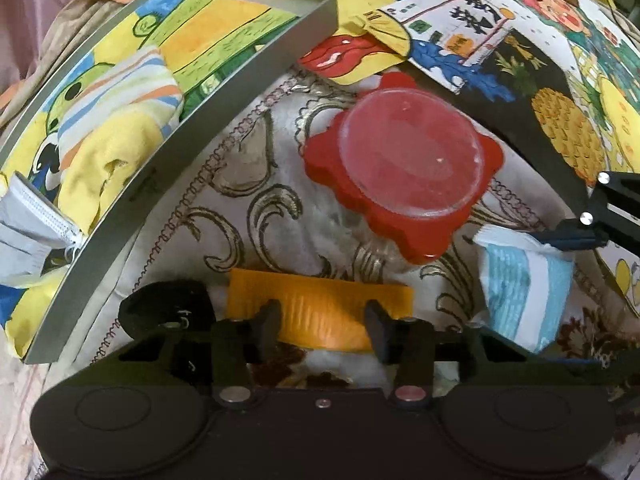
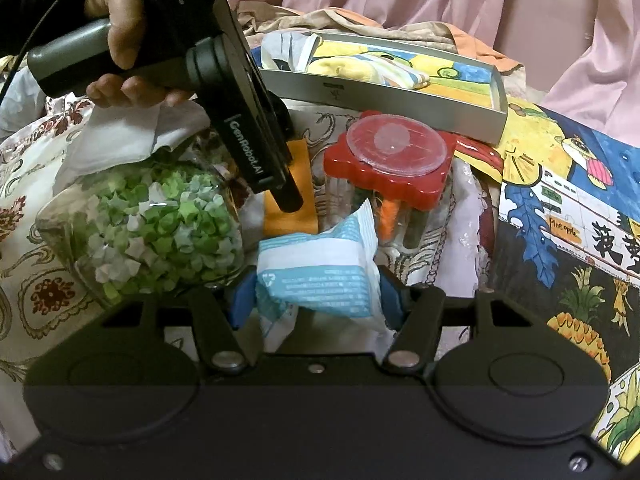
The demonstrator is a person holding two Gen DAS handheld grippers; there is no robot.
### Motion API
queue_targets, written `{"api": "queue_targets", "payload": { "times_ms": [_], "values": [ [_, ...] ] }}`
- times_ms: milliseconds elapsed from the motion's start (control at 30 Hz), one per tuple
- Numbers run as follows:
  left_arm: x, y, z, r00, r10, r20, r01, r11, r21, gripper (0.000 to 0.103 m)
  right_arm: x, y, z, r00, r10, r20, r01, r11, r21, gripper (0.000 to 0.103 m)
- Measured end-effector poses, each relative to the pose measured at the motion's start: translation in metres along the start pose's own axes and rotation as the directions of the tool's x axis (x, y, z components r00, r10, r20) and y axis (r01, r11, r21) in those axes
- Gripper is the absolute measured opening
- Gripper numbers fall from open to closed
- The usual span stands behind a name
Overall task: Organize soft objects
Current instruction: 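Grasp the orange block with the left gripper while the right gripper grasps the blue tissue pack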
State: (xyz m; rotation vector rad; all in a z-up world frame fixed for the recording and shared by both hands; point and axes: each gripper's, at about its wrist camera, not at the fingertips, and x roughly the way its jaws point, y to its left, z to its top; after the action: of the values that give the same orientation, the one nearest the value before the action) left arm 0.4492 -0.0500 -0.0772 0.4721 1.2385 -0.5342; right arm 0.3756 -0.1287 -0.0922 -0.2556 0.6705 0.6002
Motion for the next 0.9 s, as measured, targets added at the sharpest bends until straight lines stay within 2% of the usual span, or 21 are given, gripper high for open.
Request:
{"api": "queue_targets", "payload": {
  "times_ms": [233, 400, 467, 567, 667, 767, 800, 833, 900],
  "values": [
    [0.005, -0.004, -0.003, 1.000, 0.020, 0.010, -0.020, 1.000, 0.004, 0.040, 0.001, 0.002, 0.000, 1.000, 0.001, -0.008, -0.001, 1.000, 0.011, 0.052],
    [0.004, -0.005, -0.004, 0.999, 0.035, 0.023, -0.035, 0.999, 0.009, 0.022, 0.002, 0.003, 0.000, 1.000, 0.000, -0.007, 0.001, 1.000, 0.015, 0.052],
    [0.004, -0.006, -0.006, 0.999, 0.031, 0.027, -0.031, 0.999, 0.015, 0.000, 0.002, 0.003, 0.000, 1.000, 0.000, -0.007, 0.000, 1.000, 0.016, 0.052],
    [0.004, -0.012, -0.006, 0.999, 0.046, 0.029, -0.048, 0.998, 0.044, 0.000, 0.002, 0.005, 0.000, 1.000, -0.001, -0.007, 0.002, 1.000, 0.020, 0.052],
    [-0.001, -0.006, -0.006, 0.999, 0.018, 0.034, -0.018, 1.000, 0.012, 0.000, 0.002, 0.005, 0.000, 1.000, -0.004, -0.003, 0.004, 1.000, 0.029, 0.052],
    [-0.006, -0.006, -0.006, 1.000, -0.006, 0.027, 0.006, 1.000, 0.001, 0.010, 0.002, 0.006, 0.000, 1.000, -0.005, -0.006, 0.006, 0.999, 0.033, 0.052],
    [-0.008, -0.008, -0.005, 1.000, -0.002, 0.024, 0.002, 1.000, 0.011, 0.011, 0.002, 0.007, 0.000, 1.000, -0.007, -0.007, 0.007, 0.999, 0.034, 0.052],
    [-0.008, -0.010, -0.004, 1.000, 0.001, 0.021, -0.002, 1.000, 0.023, 0.016, 0.002, 0.007, 0.000, 1.000, -0.008, -0.009, 0.008, 0.999, 0.033, 0.052],
    [-0.010, -0.015, -0.003, 1.000, 0.001, 0.014, -0.001, 0.999, 0.042, 0.018, 0.002, 0.008, 0.000, 1.000, -0.007, -0.013, 0.008, 0.999, 0.033, 0.052]
  ]
}}
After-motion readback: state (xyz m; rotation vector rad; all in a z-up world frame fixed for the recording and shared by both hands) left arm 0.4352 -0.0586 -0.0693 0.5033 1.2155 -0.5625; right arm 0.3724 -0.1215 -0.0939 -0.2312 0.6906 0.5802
